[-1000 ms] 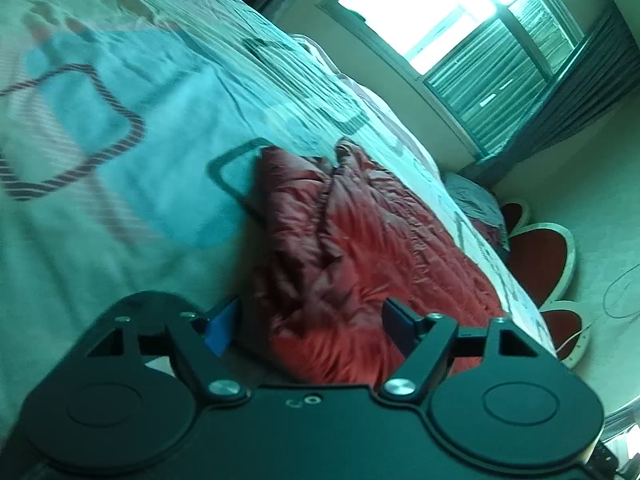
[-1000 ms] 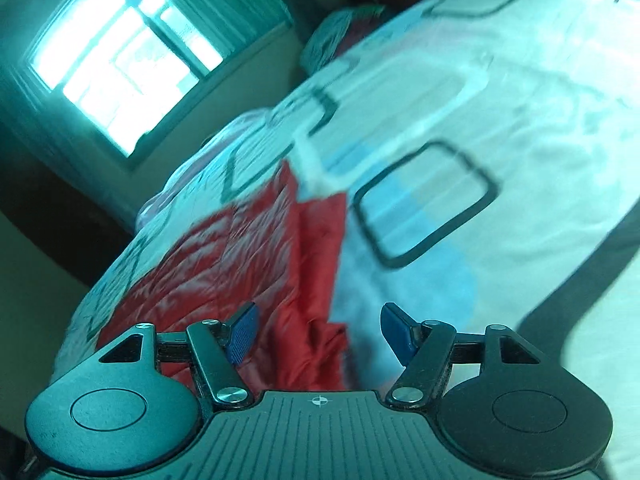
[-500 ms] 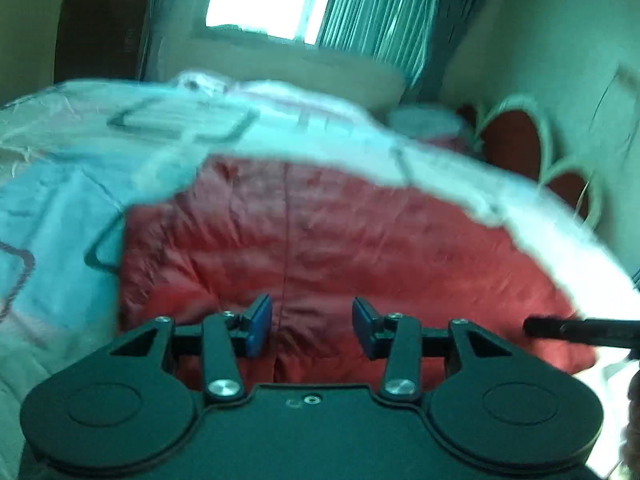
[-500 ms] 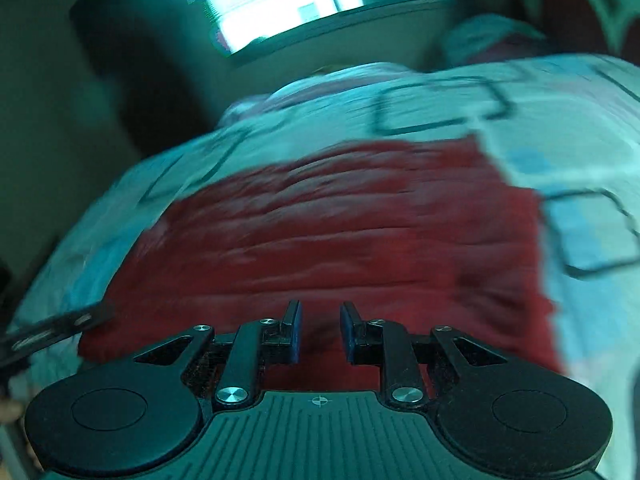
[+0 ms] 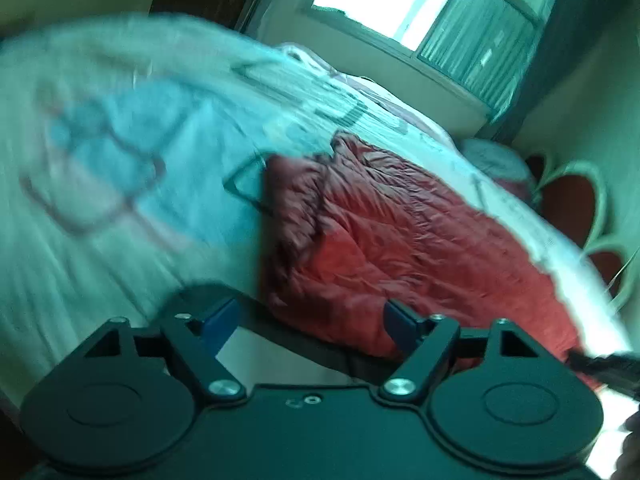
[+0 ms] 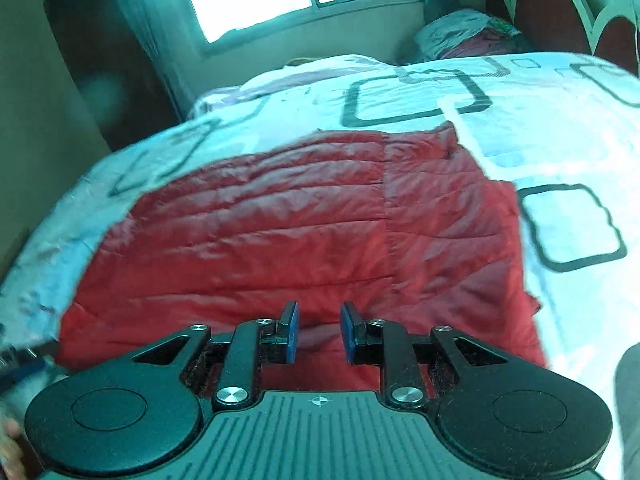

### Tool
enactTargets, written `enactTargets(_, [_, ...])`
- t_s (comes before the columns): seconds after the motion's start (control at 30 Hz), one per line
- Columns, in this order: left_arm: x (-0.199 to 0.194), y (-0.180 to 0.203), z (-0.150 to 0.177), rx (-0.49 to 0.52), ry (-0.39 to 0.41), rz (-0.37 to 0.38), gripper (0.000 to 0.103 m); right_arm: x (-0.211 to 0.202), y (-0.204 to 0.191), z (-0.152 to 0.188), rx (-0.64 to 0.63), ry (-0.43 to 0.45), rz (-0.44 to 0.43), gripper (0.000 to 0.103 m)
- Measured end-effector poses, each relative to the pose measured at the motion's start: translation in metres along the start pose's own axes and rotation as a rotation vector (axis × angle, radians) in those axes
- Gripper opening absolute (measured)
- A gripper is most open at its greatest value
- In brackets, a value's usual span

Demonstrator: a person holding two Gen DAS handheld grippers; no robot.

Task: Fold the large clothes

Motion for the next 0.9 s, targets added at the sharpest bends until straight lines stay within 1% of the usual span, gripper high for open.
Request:
enactTargets(0.03, [0.006,-0.002,0.001,-0.075,-0.012,0.049,0.072,-0.002,-0.010,0.000,0.003,-0.011,-0.021,0.022])
enactTargets(0.1, [0.017,-0.008,-0.001,-0.199,-0.021,0.116,0.070,0.003,-0.026,0.001,0.000,-0.037,-0.061,0.025])
enactTargets(0.13, [0.023,-0.011,-0.003,-0.254,-0.014,0.138,0.070,0.004,-0.032,0.000,-0.005,-0.041,-0.076,0.042])
enactTargets(0.17, [0.029,-0.015,-0.006,-0.287,-0.008,0.137,0.070,0.005,-0.039,-0.001,-0.013,-0.037,-0.092,0.052])
enactTargets(0.2, [0.033,-0.017,-0.008,-0.304,-0.007,0.132,0.070,0.006,-0.046,-0.002,-0.021,-0.033,-0.104,0.059])
enactTargets(0.23, [0.038,-0.019,-0.011,-0.313,-0.007,0.127,0.069,0.008,-0.051,-0.003,-0.028,-0.035,-0.115,0.059])
enactTargets(0.27, [0.043,-0.020,-0.014,-0.312,-0.009,0.126,0.068,0.009,-0.057,-0.005,-0.031,-0.034,-0.128,0.058])
enactTargets(0.3, [0.047,-0.019,-0.016,-0.310,-0.011,0.127,0.064,0.011,-0.061,-0.006,-0.035,-0.031,-0.133,0.052])
enactTargets(0.33, [0.049,-0.016,-0.017,-0.306,-0.016,0.136,0.049,0.014,-0.063,-0.007,-0.041,-0.037,-0.132,0.027])
enactTargets(0.37, [0.052,-0.015,-0.018,-0.294,-0.027,0.144,0.039,0.019,-0.066,-0.008,-0.042,-0.052,-0.118,0.016])
enactTargets(0.4, [0.054,-0.015,-0.018,-0.285,-0.031,0.148,0.026,0.023,-0.067,-0.009,-0.041,-0.056,-0.111,0.010])
enactTargets(0.43, [0.052,-0.014,-0.019,-0.287,-0.016,0.161,0.019,0.023,-0.070,-0.011,-0.040,-0.052,-0.113,0.010])
enactTargets(0.5, [0.043,-0.010,-0.027,-0.274,0.037,0.194,0.016,0.022,-0.076,-0.012,-0.049,-0.048,-0.125,0.010])
enactTargets(0.57, [0.032,-0.004,-0.030,-0.235,0.069,0.209,0.016,0.023,-0.081,-0.012,-0.062,-0.045,-0.125,0.010])
enactTargets(0.63, [0.031,-0.002,-0.029,-0.219,0.062,0.203,0.016,0.029,-0.084,-0.007,-0.069,-0.067,-0.119,0.010])
enactTargets(0.67, [0.033,-0.003,-0.029,-0.215,0.056,0.200,0.016,0.040,-0.083,0.001,-0.082,-0.095,-0.091,0.010])
enactTargets(0.7, [0.033,-0.003,-0.029,-0.221,0.054,0.205,0.016,0.055,-0.080,0.011,-0.092,-0.143,-0.056,0.010])
enactTargets(0.73, [0.031,0.001,-0.031,-0.223,0.061,0.222,0.016,0.069,-0.076,0.020,-0.104,-0.175,-0.033,0.009])
enactTargets(0.77, [0.027,0.006,-0.034,-0.205,0.072,0.237,0.016,0.081,-0.071,0.027,-0.109,-0.185,-0.021,0.008])
enactTargets(0.83, [0.023,0.014,-0.042,-0.157,0.085,0.246,0.016,0.086,-0.067,0.026,-0.073,-0.184,-0.029,0.007])
enactTargets(0.9, [0.023,0.019,-0.046,-0.118,0.089,0.242,0.016,0.084,-0.068,0.022,-0.066,-0.195,-0.027,0.007])
Point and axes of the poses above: each gripper's, at about its wrist camera, not at the fingertips, and x roughly the way its jaws point, y to its right, z to its underside, the point moved 8 cm from there along x, roughly the way its jaws point, and after that the axes turned 8 degrees about x, right-handed, at the moved point
